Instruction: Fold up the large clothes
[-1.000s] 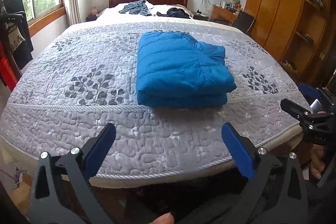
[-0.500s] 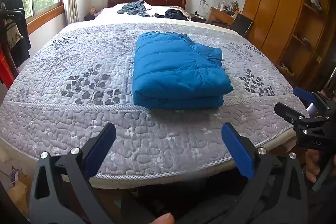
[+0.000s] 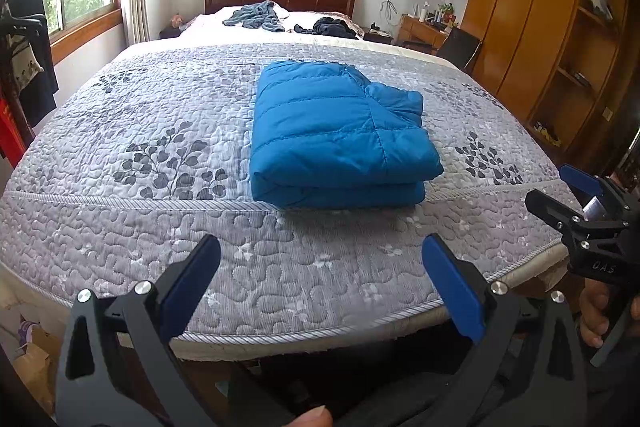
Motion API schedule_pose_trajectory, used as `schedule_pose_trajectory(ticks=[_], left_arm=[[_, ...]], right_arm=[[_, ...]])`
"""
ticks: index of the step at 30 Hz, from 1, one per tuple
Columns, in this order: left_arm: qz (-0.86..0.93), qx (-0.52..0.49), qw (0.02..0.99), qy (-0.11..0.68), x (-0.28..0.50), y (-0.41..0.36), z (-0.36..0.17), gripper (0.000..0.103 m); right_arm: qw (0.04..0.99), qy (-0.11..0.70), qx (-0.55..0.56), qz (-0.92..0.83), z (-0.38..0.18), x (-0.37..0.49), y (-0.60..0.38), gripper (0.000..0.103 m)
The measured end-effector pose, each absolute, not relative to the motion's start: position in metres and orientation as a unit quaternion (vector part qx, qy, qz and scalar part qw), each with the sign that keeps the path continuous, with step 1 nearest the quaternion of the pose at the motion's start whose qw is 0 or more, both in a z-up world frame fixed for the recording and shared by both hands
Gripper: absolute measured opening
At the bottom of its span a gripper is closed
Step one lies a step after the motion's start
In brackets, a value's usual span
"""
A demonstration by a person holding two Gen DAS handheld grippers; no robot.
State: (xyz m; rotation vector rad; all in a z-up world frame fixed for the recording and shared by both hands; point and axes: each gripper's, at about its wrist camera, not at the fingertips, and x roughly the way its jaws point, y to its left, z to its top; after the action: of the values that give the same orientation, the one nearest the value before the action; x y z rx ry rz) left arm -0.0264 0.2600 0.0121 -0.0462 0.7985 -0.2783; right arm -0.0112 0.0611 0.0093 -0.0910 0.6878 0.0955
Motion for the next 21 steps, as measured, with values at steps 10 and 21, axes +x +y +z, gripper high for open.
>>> schedule_pose_trajectory(ticks=[10, 21], left_arm=[[-0.135, -0.023, 0.912, 0.387, -0.0275, 0.2574, 0.0117, 0.100], [-0.133, -0.025, 0.912, 0.386, -0.0279, 0.2568, 0.0118, 0.100]], right_arm=[[0.940, 0.336, -0.046, 0.046, 0.0096, -0.0124, 0.0633, 0.099], [0.939, 0.337, -0.048, 0.044, 0.0100, -0.0124, 0.0657, 0.099]])
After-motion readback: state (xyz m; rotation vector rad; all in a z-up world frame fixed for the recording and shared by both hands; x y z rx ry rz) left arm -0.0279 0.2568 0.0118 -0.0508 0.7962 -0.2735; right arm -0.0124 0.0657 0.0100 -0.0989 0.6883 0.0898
